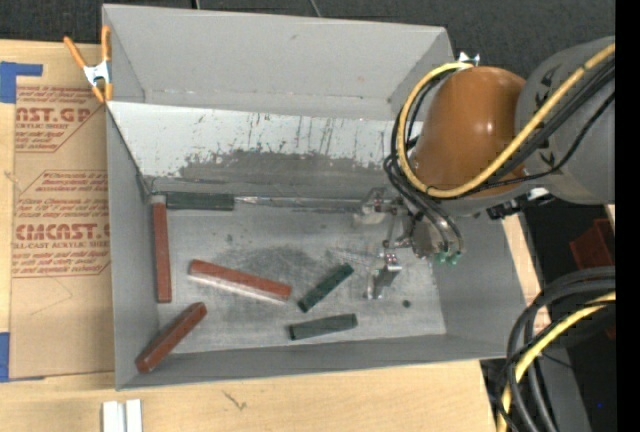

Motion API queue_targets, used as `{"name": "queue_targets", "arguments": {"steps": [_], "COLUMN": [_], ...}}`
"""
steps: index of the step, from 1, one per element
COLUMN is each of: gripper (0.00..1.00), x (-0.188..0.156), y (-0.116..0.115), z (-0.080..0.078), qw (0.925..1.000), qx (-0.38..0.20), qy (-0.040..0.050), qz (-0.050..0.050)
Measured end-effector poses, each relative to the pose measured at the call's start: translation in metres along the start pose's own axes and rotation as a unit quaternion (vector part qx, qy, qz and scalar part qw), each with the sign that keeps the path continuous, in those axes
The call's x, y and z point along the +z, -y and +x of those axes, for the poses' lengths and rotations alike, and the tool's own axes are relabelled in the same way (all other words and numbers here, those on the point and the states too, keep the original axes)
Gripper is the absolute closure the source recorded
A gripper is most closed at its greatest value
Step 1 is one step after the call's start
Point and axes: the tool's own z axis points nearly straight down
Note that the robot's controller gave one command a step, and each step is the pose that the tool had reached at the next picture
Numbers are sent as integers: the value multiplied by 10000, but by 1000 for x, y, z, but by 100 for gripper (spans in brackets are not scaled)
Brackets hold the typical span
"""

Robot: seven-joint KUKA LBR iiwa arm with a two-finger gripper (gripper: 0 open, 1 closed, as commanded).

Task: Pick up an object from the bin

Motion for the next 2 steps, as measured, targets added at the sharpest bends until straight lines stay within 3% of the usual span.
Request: {"name": "queue_targets", "arguments": {"steps": [1, 2], "gripper": [0, 100], "x": [66, 102], "y": [-13, 11], "z": [-25, -1], "qw": [9983, 9977], "qx": [-587, -678], "qy": [-43, -30], "qz": [-5, -6]}}
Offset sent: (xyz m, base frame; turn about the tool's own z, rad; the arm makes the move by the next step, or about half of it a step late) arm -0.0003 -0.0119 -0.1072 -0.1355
